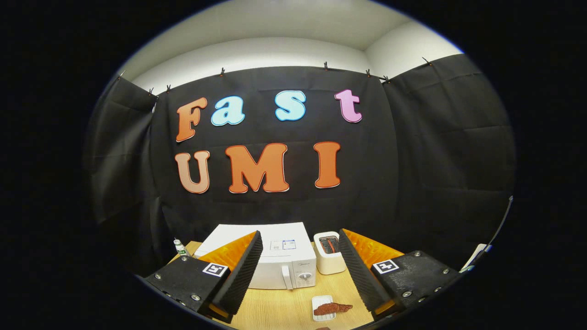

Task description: Open the microwave, put the food inside, and close the microwave door.

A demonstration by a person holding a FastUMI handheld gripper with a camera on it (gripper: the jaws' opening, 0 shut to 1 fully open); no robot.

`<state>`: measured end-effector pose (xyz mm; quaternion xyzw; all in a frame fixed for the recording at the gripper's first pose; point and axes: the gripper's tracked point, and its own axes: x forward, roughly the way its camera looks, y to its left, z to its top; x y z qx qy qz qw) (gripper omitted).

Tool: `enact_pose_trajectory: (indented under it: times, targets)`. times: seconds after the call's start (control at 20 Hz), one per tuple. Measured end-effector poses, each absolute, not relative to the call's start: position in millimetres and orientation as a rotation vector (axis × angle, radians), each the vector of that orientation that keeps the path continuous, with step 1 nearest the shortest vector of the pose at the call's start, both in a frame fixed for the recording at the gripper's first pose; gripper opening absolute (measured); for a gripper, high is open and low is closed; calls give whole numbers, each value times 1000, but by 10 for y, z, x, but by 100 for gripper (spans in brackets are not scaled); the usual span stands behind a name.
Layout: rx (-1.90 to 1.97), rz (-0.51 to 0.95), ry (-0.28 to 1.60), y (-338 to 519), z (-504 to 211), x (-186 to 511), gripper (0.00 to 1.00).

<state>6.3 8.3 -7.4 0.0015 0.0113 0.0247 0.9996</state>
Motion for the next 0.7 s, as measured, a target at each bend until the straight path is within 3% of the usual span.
enact_pose_trajectory:
  times: [0.4,0.7]
  targets:
    - [7,61,40,138,-219,162,99]
    - [-25,65,85,257,-799,387,99]
